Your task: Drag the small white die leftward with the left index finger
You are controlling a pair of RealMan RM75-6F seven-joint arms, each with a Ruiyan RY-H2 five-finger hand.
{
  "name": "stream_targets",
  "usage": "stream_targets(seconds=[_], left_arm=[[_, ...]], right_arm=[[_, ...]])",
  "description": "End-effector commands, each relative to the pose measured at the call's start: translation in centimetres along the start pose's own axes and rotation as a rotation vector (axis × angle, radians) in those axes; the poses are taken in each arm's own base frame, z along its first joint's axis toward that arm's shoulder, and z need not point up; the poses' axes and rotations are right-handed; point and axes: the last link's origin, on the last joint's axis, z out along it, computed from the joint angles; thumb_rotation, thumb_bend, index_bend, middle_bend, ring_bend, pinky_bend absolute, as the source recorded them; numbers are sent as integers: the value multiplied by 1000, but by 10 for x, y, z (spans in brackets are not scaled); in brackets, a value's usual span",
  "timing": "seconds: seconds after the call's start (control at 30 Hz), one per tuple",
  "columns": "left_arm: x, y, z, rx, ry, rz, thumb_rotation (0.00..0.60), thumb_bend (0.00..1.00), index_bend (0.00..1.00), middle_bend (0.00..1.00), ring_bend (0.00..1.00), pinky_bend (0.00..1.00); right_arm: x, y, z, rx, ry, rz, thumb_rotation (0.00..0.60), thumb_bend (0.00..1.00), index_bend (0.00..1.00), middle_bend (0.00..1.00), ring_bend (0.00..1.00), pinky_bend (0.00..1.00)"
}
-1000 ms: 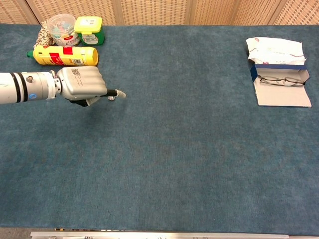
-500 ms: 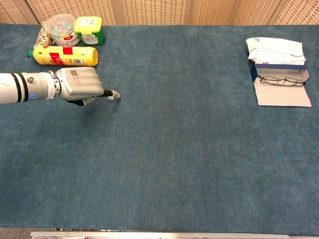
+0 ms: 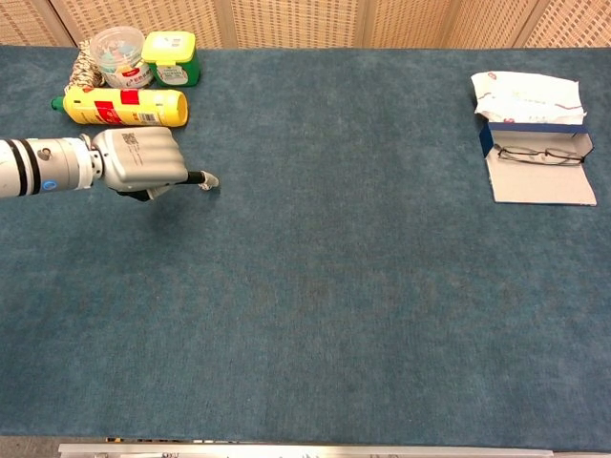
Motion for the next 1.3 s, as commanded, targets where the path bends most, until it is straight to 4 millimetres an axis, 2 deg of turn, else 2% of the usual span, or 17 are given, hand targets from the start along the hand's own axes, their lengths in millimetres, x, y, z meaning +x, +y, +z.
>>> stream_targets(seconds=[0.03, 0.47, 0.93, 1.3], left_arm=[[-1, -1, -1, 5, -1, 1, 600, 980, 113, 1000, 913, 1000], [-2, -6, -3, 20, -4, 15, 600, 980, 123, 1000, 913, 1000], [-8, -18, -14, 65, -26, 17, 600, 981, 131, 1000, 913, 1000], [-8, -18, -25, 72, -20, 14, 600, 982, 142, 1000, 913, 1000]], right_arm=[[0, 0, 0, 1, 0, 0, 600, 63, 343, 325, 166, 263], [0, 0, 0, -1, 2, -1, 600, 63, 344, 325, 165, 264], [0, 0, -1, -1, 0, -4, 600, 63, 344, 325, 165, 264], [-1, -1, -1, 0, -4, -8, 600, 63, 344, 325, 166, 264]])
